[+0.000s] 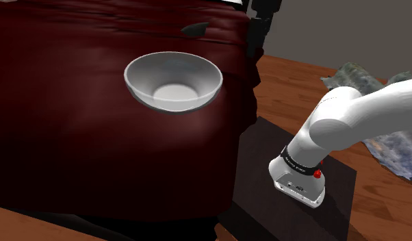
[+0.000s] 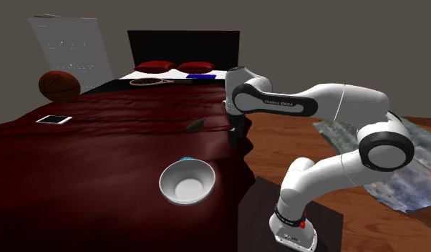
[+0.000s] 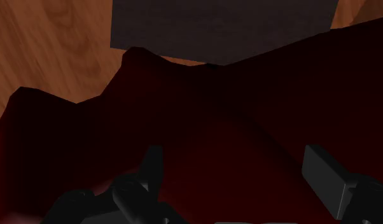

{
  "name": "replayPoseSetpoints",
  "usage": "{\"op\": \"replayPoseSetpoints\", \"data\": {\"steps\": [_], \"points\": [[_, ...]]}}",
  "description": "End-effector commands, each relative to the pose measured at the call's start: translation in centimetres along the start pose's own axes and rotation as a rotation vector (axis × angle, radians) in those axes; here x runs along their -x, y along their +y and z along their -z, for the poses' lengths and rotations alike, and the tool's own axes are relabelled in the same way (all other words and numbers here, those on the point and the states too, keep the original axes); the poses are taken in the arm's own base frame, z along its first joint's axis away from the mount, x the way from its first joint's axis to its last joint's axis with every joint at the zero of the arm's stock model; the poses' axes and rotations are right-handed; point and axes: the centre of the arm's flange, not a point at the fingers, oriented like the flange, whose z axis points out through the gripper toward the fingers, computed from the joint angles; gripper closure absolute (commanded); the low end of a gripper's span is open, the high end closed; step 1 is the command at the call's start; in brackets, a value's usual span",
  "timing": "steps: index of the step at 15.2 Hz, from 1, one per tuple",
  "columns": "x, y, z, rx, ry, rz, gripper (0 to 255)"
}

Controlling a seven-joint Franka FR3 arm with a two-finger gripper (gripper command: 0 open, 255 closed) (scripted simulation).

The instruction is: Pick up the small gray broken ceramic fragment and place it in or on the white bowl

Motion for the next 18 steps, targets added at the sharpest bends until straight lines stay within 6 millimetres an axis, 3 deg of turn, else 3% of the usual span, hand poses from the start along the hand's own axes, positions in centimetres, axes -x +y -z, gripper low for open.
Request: {"op": "replayPoseSetpoints", "data": {"steps": [1,10,18], "points": [[0.0,0.0,0.0,0.000,0.000,0.000,0],[-10.1,5.3,1.2,0.082,-0.046,0.366,0],[-20.2,6.7,2.1,0.154,-0.086,0.691,0]]}}
